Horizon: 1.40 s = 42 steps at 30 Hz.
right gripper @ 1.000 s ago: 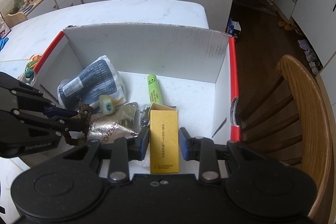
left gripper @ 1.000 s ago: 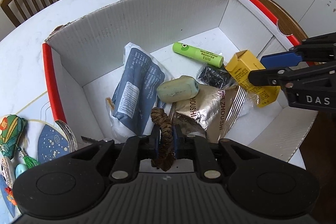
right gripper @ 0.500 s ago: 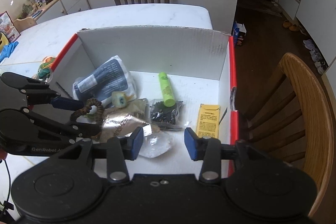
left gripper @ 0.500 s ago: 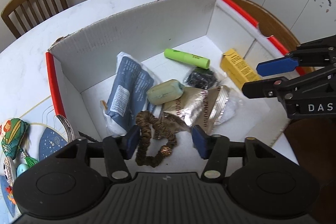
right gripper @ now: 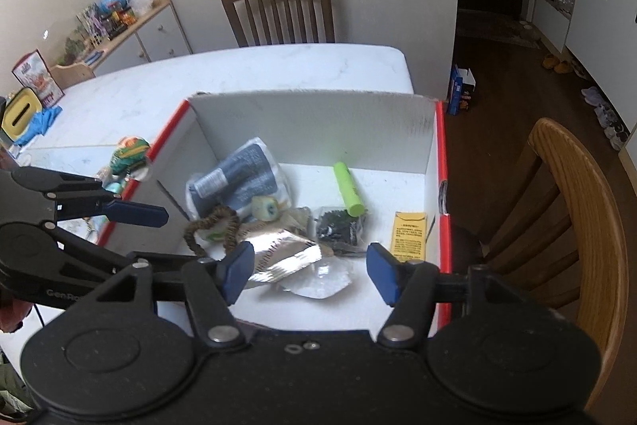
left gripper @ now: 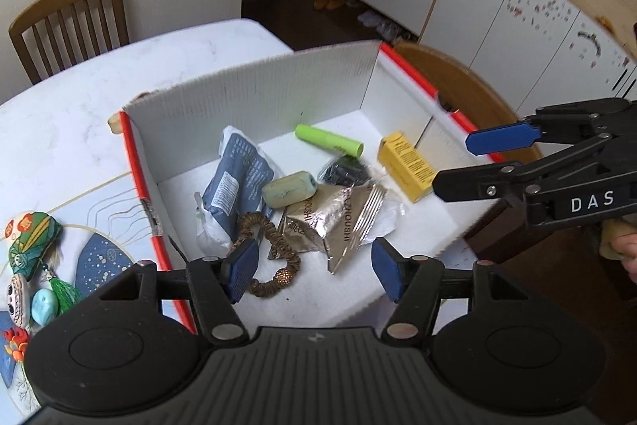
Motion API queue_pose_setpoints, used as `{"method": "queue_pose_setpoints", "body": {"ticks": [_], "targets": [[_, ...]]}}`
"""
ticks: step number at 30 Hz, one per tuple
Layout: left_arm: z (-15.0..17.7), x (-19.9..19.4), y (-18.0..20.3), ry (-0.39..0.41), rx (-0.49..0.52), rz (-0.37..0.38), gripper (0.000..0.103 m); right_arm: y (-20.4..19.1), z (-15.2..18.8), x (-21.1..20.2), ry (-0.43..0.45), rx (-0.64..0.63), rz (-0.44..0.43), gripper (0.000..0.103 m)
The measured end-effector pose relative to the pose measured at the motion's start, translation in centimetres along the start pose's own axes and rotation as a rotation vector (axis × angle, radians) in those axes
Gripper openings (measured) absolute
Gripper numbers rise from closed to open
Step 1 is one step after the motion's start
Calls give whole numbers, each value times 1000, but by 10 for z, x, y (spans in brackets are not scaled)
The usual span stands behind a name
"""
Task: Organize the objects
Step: 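Open both grippers to release the yellow box and brown cord in the box, then move both open grippers back to the remaining doll and pouch on the table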
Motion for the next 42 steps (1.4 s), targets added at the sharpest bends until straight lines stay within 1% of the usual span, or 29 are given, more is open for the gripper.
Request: {"method": "queue_pose_setpoints", "body": {"ticks": [1, 3, 6, 8, 10, 13, 15, 17, 19, 23, 25, 30, 32, 33, 37, 42], "targets": [[1, -6, 0, 14, -1, 2, 67, -3, 0, -3, 10, -2, -2, 70], [2, -18, -2, 46, -8, -7, 69, -9, -1, -9, 23, -5, -8, 70], [5, -34, -9, 85, -22, -18, 69, -18, -2, -15, 36, -7, -21, 73], [7, -45, -15, 108, -28, -32, 69, -26, -3, -18, 46, -15, -25, 77], [9, -55, -23, 127, -38, -35, 70, -36, -5, -21, 54, -21, -29, 79], [16, -70, -37, 159, -52, -48, 77, -51, -6, -24, 64, -29, -38, 83], [20, -78, -47, 173, -61, -60, 78, -61, -7, -25, 70, -36, -41, 85], [25, -86, -58, 182, -71, -73, 80, -72, -9, -25, 74, -39, -46, 91], [30, -93, -69, 191, -80, -86, 81, -83, -11, -25, 79, -39, -51, 93], [42, -107, -94, 206, -102, -97, 81, -107, -16, -20, 82, -45, -62, 95], [47, -114, -107, 212, -109, -109, 85, -119, -18, -17, 84, -52, -70, 97], [59, -127, -142, 224, -126, -135, 86, -149, -28, -5, 81, -63, -74, 97], [63, -129, -155, 223, -131, -143, 95, -161, -33, 1, 78, -68, -72, 97], [64, -130, -161, 227, -133, -145, 103, -167, -35, 5, 78, -72, -71, 97], [69, -128, -187, 229, -152, -155, 103, -189, -47, 23, 69, -72, -72, 97], [74, -117, -215, 221, -173, -156, 103, -213, -65, 55, 42, -72, -74, 97]]}}
Point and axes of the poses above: each gripper's, at about its wrist camera, not at the fingertips, and x roughly the way its jaws point, y to its right, z to its underside, the point moved 2 cm from there along x, roughly the way its jaws point, and after that the axes turned 3 degrees about y, right-handed, at the moved point
